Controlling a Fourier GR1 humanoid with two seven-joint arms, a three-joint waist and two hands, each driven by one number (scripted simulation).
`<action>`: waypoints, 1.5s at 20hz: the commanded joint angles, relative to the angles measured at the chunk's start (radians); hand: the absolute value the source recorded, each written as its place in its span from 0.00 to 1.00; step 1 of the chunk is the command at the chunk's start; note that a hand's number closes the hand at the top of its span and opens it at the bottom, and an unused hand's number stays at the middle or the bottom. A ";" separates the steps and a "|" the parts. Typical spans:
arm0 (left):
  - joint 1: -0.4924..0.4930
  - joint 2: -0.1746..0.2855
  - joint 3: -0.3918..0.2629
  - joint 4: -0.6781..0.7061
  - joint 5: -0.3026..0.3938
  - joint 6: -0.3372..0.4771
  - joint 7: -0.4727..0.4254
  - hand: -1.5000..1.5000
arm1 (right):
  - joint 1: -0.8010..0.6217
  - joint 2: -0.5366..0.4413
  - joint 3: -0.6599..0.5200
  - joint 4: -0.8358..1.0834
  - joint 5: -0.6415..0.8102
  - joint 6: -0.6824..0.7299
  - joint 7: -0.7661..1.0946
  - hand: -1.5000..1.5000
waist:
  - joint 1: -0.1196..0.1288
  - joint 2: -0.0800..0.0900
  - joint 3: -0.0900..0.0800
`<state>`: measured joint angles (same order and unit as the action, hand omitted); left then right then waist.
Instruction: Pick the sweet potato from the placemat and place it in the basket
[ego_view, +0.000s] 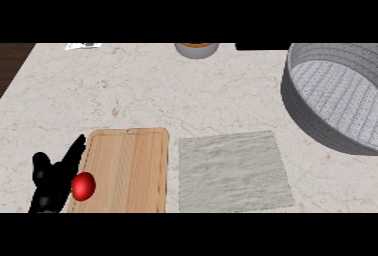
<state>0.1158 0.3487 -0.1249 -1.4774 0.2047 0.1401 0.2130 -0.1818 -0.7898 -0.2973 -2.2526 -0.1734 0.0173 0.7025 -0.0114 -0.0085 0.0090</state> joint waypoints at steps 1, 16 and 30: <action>0.017 -0.024 -0.028 0.033 -0.002 -0.002 0.067 0.50 | -0.106 -0.104 -0.139 0.172 -0.123 0.087 0.015 1.00 | 0.013 0.009 -0.009; -0.023 -0.051 -0.025 0.058 -0.042 -0.020 0.069 0.50 | -0.350 -0.067 0.054 0.763 0.088 0.144 -0.324 1.00 | 0.043 0.016 -0.009; -0.001 -0.058 0.013 0.085 -0.045 -0.057 0.034 0.50 | -0.413 0.019 0.007 1.191 0.095 0.204 -0.614 1.00 | 0.031 0.014 -0.008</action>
<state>0.0813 0.3069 -0.1054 -1.4495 0.1577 0.0892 0.2148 -0.5726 -0.7758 -0.2917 -1.1701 -0.1103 0.2079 0.1818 0.0215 -0.0030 0.0116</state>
